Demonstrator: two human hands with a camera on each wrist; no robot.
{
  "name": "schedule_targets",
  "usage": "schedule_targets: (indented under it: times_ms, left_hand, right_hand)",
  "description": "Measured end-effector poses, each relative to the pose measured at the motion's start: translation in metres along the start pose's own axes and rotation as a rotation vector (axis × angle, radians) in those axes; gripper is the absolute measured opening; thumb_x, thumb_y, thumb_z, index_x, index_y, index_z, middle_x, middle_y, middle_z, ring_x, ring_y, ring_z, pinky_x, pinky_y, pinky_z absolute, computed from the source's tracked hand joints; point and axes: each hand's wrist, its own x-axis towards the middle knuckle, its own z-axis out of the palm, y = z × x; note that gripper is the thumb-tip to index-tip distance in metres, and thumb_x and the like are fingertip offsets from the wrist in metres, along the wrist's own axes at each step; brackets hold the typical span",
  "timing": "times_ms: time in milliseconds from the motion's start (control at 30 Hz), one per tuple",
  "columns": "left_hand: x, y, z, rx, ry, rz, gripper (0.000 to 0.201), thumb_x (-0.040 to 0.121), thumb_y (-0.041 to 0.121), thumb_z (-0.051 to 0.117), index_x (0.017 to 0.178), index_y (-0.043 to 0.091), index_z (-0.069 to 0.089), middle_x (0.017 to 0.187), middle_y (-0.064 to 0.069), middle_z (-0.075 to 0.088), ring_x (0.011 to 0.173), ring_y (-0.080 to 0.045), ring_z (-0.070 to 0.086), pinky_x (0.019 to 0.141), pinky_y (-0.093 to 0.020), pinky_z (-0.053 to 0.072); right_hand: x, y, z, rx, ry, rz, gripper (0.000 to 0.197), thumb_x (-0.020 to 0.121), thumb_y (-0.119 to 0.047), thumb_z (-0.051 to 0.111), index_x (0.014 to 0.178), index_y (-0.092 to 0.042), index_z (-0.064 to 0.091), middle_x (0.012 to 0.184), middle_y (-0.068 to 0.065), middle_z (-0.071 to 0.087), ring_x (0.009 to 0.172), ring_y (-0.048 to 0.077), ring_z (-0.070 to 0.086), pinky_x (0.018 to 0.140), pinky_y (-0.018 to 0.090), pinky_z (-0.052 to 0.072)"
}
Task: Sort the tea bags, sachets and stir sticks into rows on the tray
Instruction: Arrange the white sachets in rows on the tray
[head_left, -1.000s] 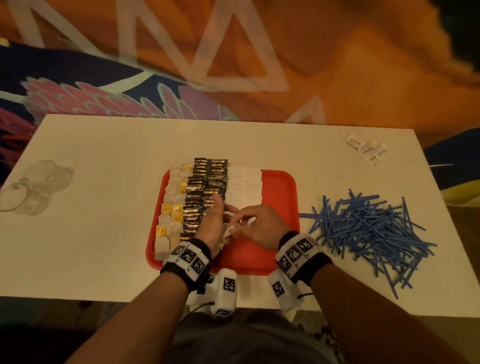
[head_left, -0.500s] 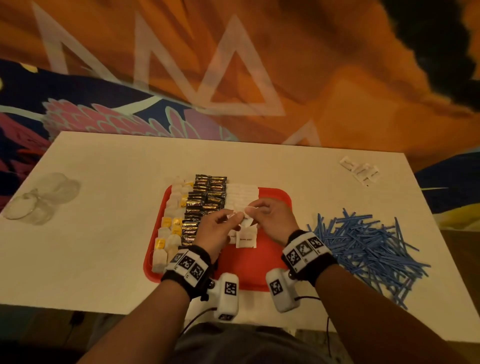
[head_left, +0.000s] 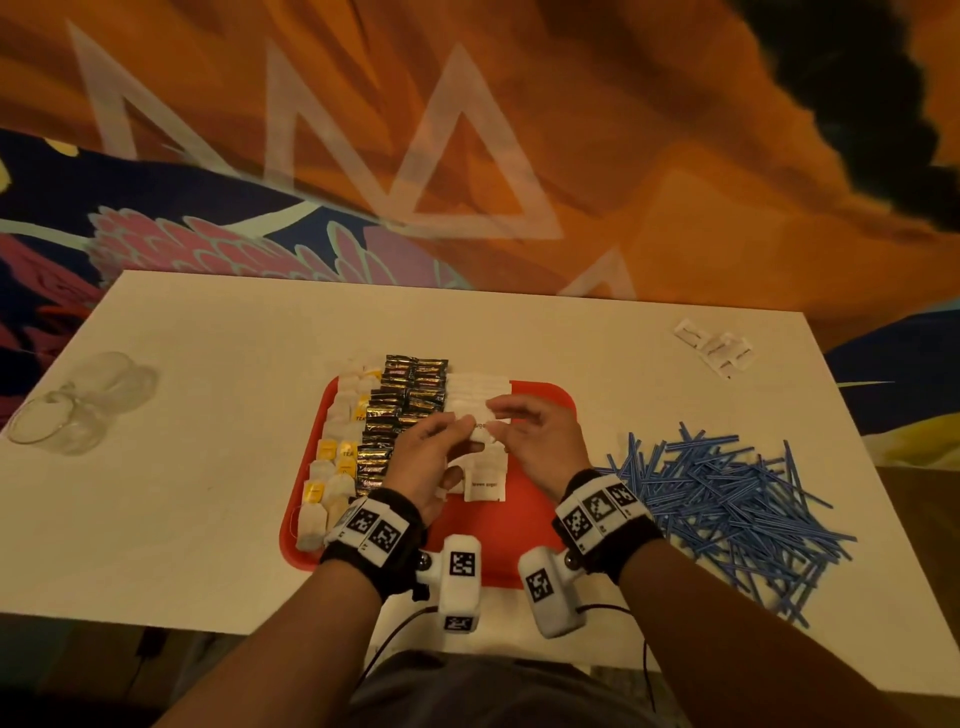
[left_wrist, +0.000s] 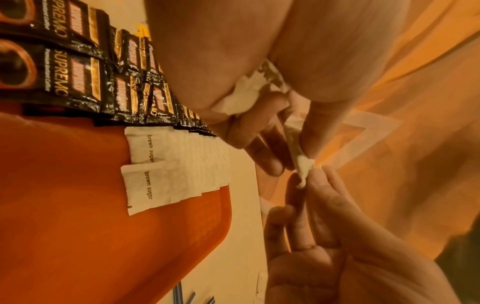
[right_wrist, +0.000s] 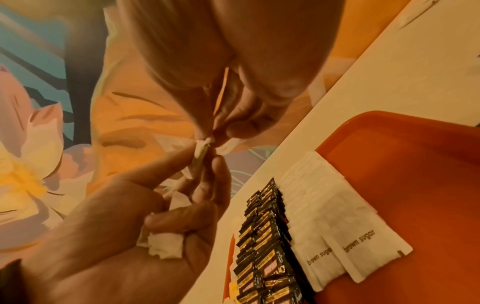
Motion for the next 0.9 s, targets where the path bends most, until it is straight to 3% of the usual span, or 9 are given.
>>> schedule_targets:
  times_ms: [100,167,267,367,467,567,700,800,900]
  left_hand:
    - [0.002,-0.001,-0.001,-0.020,0.026,-0.004,0.010,0.093,0.016,0.067,0.084,0.013,0.065,0.081,-0.006,0.068,0.076,-0.015,0.063,0.033,-0.017,0.028]
    - [0.002,-0.001,-0.001,-0.012,0.037,0.017,0.010,0.093,0.014,0.066,0.083,0.013,0.065,0.080,-0.006,0.066,0.075,-0.014,0.063,0.034,-0.017,0.030]
    - [0.000,-0.001,-0.002,0.012,0.015,0.057,0.005,0.094,0.009,0.064,0.090,0.012,0.065,0.076,-0.002,0.067,0.066,-0.009,0.064,0.035,-0.017,0.031]
    - [-0.002,-0.002,-0.003,0.033,0.039,0.059,0.009,0.094,0.015,0.066,0.100,0.009,0.067,0.071,0.003,0.068,0.065,-0.006,0.065,0.036,-0.016,0.033]
    - [0.000,-0.004,-0.006,0.007,0.083,0.044,0.008,0.094,0.022,0.067,0.093,0.014,0.069,0.077,0.003,0.071,0.073,-0.007,0.066,0.038,-0.016,0.033]
    - [-0.001,-0.005,-0.006,0.032,0.104,0.055,0.008,0.096,0.019,0.064,0.091,0.014,0.069,0.077,0.002,0.070,0.070,-0.006,0.064,0.040,-0.017,0.035]
    - [-0.001,-0.009,-0.011,0.118,0.138,0.105,0.007,0.096,0.015,0.064,0.092,0.018,0.068,0.065,0.008,0.065,0.061,-0.008,0.058,0.042,-0.020,0.037]
    - [-0.002,-0.012,-0.014,0.211,0.136,0.156,0.014,0.096,0.024,0.064,0.089,0.013,0.069,0.059,0.009,0.054,0.048,-0.006,0.044,0.039,-0.021,0.032]
    - [-0.001,-0.017,-0.016,0.282,0.177,0.228,0.015,0.097,0.022,0.062,0.089,0.011,0.069,0.054,0.015,0.057,0.044,0.000,0.048,0.042,-0.017,0.037]
  right_hand:
    - [0.000,0.003,-0.001,0.031,0.056,0.005,0.032,0.084,0.004,0.067,0.092,-0.027,0.068,0.093,-0.002,0.070,0.084,0.002,0.066,0.070,0.019,0.053]
    - [0.000,0.008,0.002,0.044,0.094,0.066,0.027,0.083,-0.009,0.073,0.096,-0.031,0.066,0.089,0.001,0.072,0.086,0.013,0.069,0.075,0.025,0.055]
    - [0.003,0.015,0.008,-0.002,0.058,0.178,0.025,0.078,-0.030,0.080,0.098,-0.032,0.064,0.093,0.002,0.074,0.088,0.016,0.070,0.074,0.032,0.056]
    - [0.006,0.014,0.011,0.066,0.048,0.238,0.012,0.089,-0.022,0.070,0.097,-0.014,0.067,0.090,0.010,0.072,0.072,0.016,0.067,0.057,0.025,0.050]
    - [0.007,0.013,0.012,0.153,0.061,0.295,0.013,0.097,-0.019,0.058,0.098,-0.009,0.066,0.086,0.011,0.069,0.059,0.012,0.064,0.049,0.021,0.044]
    - [0.006,0.017,0.013,0.186,0.046,0.331,0.015,0.099,-0.023,0.055,0.097,-0.012,0.066,0.094,0.013,0.069,0.065,0.016,0.066,0.049,0.024,0.044]
    - [0.004,0.025,0.015,0.134,0.021,0.323,0.016,0.090,-0.021,0.069,0.099,-0.008,0.067,0.094,0.013,0.071,0.077,0.021,0.064,0.056,0.028,0.049]
    - [0.001,0.028,0.017,0.091,0.018,0.295,0.015,0.087,-0.019,0.073,0.097,-0.009,0.068,0.096,0.016,0.073,0.076,0.021,0.064,0.060,0.029,0.050]
    - [-0.005,0.031,0.018,0.099,-0.008,0.327,0.015,0.085,-0.020,0.075,0.096,-0.013,0.067,0.091,0.011,0.073,0.073,0.017,0.066,0.058,0.026,0.050]
